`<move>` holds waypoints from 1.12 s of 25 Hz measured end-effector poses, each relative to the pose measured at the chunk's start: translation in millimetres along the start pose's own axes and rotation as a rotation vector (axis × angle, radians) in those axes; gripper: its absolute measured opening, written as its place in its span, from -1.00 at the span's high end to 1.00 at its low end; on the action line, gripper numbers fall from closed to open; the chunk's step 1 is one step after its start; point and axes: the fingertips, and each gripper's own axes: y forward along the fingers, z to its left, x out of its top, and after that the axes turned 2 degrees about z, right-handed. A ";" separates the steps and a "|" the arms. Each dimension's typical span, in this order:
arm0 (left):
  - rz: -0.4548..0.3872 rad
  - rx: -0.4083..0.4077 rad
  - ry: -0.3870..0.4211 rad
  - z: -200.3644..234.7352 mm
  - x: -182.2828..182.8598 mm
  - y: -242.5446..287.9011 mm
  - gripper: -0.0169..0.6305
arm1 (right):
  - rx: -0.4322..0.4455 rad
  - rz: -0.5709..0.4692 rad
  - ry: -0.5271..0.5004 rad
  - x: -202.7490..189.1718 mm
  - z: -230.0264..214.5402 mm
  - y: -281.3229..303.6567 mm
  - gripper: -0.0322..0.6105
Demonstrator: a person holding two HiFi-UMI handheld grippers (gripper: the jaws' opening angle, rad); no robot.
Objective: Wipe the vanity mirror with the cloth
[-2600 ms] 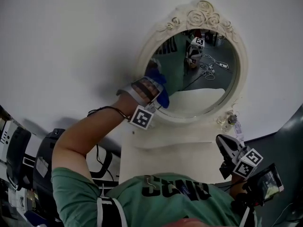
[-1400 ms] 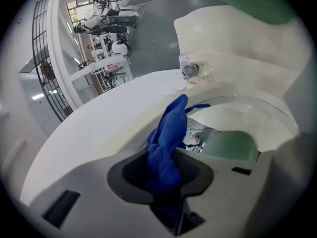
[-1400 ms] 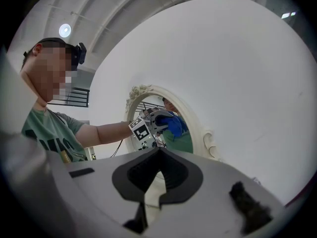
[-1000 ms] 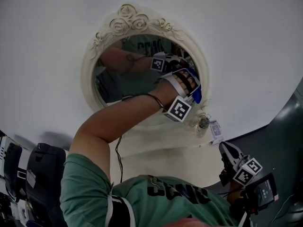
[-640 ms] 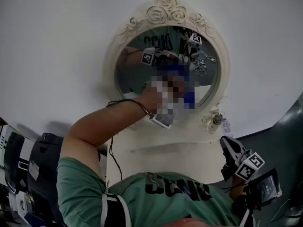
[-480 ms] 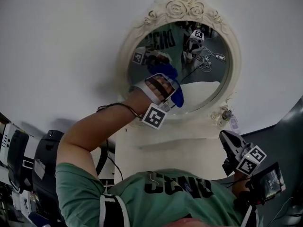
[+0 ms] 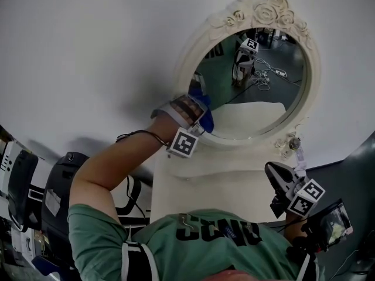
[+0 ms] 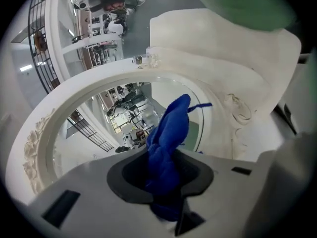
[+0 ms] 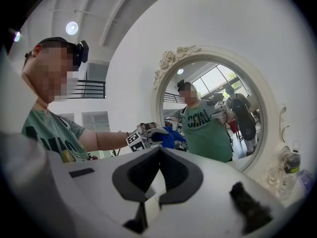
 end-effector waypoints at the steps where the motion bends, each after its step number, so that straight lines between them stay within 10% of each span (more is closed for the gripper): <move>1: 0.016 -0.007 0.009 -3.5 -1.7 3.2 0.59 | -0.003 -0.002 0.002 -3.0 -0.5 1.0 0.86; 9: -0.008 -0.010 -0.005 0.6 19.8 26.1 0.59 | -0.039 -0.002 0.027 -6.4 -45.9 -26.8 0.86; 28: -0.172 0.121 0.109 233.9 238.0 148.8 0.59 | -0.199 -0.131 0.085 11.2 -156.7 -187.3 0.86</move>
